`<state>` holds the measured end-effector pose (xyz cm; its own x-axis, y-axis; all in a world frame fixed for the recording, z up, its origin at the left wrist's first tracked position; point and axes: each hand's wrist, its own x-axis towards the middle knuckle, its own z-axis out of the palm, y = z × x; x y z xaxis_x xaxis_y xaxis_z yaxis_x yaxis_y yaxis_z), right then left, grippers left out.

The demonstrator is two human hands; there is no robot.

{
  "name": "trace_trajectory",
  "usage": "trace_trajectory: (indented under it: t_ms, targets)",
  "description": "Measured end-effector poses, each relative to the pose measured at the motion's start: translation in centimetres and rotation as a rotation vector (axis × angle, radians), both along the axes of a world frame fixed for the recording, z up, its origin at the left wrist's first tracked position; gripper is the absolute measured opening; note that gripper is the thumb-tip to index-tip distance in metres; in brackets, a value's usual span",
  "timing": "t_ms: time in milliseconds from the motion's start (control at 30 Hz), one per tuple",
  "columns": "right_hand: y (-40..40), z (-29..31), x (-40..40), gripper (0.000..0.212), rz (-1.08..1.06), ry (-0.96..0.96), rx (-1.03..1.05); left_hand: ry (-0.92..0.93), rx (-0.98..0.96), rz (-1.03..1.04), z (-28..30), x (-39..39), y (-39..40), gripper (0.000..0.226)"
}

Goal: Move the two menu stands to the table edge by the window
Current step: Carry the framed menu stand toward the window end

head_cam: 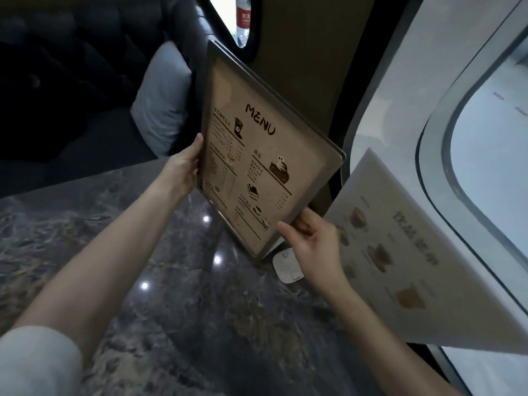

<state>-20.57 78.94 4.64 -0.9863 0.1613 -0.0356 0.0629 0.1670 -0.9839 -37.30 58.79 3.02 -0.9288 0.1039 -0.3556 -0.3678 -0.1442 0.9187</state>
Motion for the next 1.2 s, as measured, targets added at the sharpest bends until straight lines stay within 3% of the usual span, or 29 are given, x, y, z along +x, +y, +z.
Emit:
trace_trajectory:
  t_ms: [133,367,567,933,1200]
  targets:
    - [0.1,-1.2,-0.4,0.026,-0.031,-0.02,0.0,-0.019,-0.03,-0.023,-1.3,-1.8,1.5,0.036]
    - [0.8,-2.6,-1.4,0.026,-0.055,-0.055,0.002,-0.03,-0.056,-0.064,-3.5,-3.3,2.6,0.056]
    - [1.1,-3.4,-1.1,0.021,-0.068,-0.075,-0.024,-0.028,-0.02,-0.075,-4.4,-3.7,3.5,0.036]
    - [1.4,-3.8,-0.9,0.017,-0.082,-0.055,0.072,-0.047,0.009,0.0,-5.2,-3.4,5.2,0.046]
    - [1.5,-3.9,-1.1,0.022,-0.089,-0.05,0.152,-0.027,-0.074,0.097,-4.1,-2.3,6.5,0.031]
